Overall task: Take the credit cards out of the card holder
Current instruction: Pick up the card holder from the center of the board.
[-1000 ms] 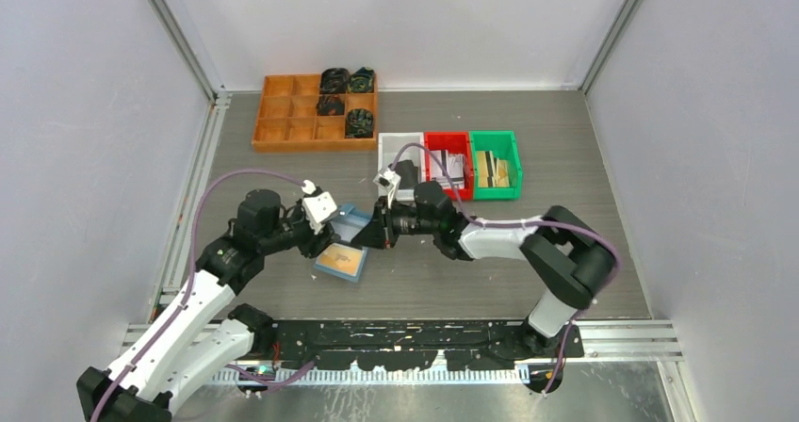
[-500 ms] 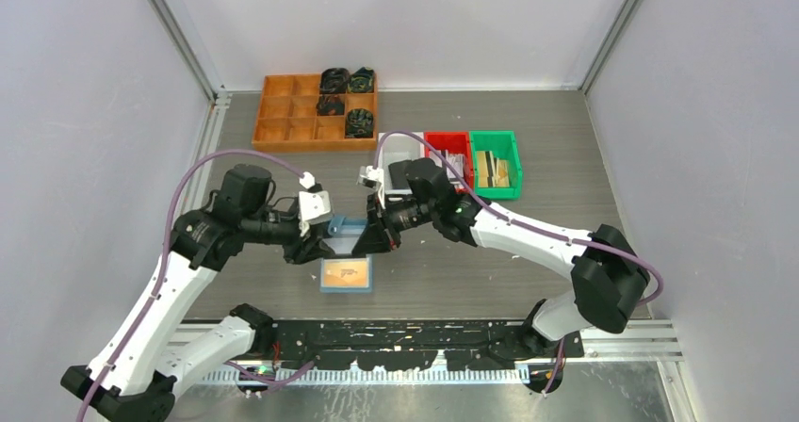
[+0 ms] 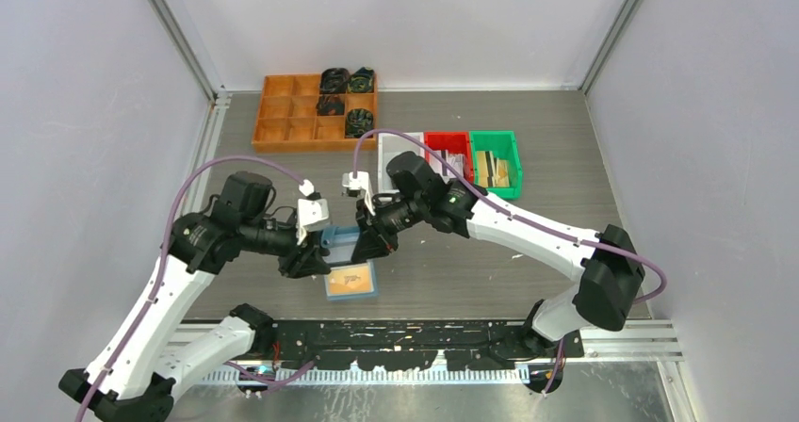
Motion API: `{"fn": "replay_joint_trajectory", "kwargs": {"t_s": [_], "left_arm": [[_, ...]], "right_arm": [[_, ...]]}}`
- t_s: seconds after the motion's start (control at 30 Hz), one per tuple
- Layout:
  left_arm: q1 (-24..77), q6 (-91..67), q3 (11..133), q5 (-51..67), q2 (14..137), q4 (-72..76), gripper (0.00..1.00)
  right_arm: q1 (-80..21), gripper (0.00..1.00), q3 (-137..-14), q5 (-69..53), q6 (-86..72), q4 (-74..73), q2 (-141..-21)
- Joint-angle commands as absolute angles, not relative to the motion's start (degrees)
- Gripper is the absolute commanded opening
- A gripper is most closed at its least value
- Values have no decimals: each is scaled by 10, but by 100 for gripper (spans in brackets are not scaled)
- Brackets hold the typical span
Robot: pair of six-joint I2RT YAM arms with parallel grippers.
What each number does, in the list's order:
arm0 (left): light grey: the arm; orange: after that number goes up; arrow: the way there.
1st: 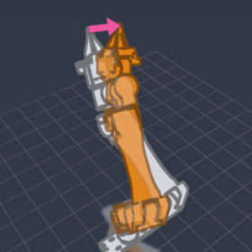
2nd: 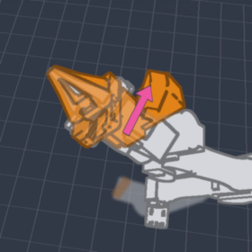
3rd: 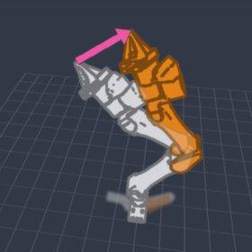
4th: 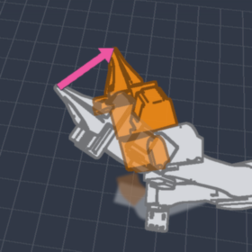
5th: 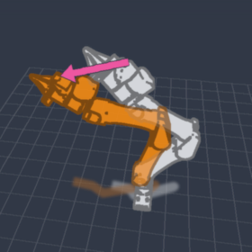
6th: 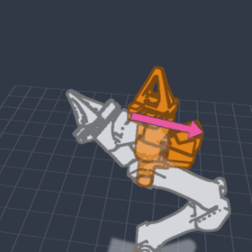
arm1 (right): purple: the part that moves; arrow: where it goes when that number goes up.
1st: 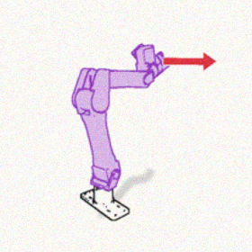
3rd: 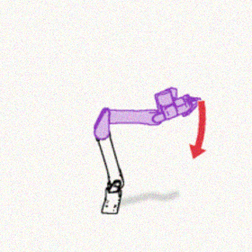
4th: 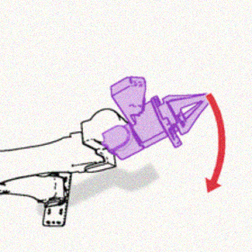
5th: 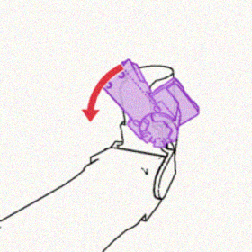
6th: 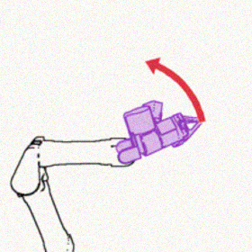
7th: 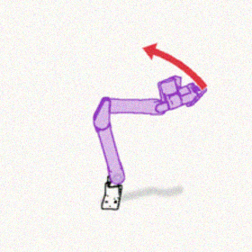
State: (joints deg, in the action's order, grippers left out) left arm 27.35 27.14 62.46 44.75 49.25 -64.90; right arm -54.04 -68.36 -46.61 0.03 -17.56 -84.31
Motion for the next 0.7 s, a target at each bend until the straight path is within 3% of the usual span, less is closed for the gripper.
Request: {"fn": "replay_joint_trajectory", "kwargs": {"t_s": [0.0, 0.23, 0.67], "left_arm": [[272, 250, 659, 374, 458, -578, 41], [272, 232, 714, 328, 431, -597, 45], [272, 262, 731, 438, 480, -722, 48]], "right_arm": [[-556, 6, -728, -493, 38, -220, -832], [-557, 5, -722, -485, 42, -227, -813], [-572, 4, -776, -500, 65, -269, -823]]}}
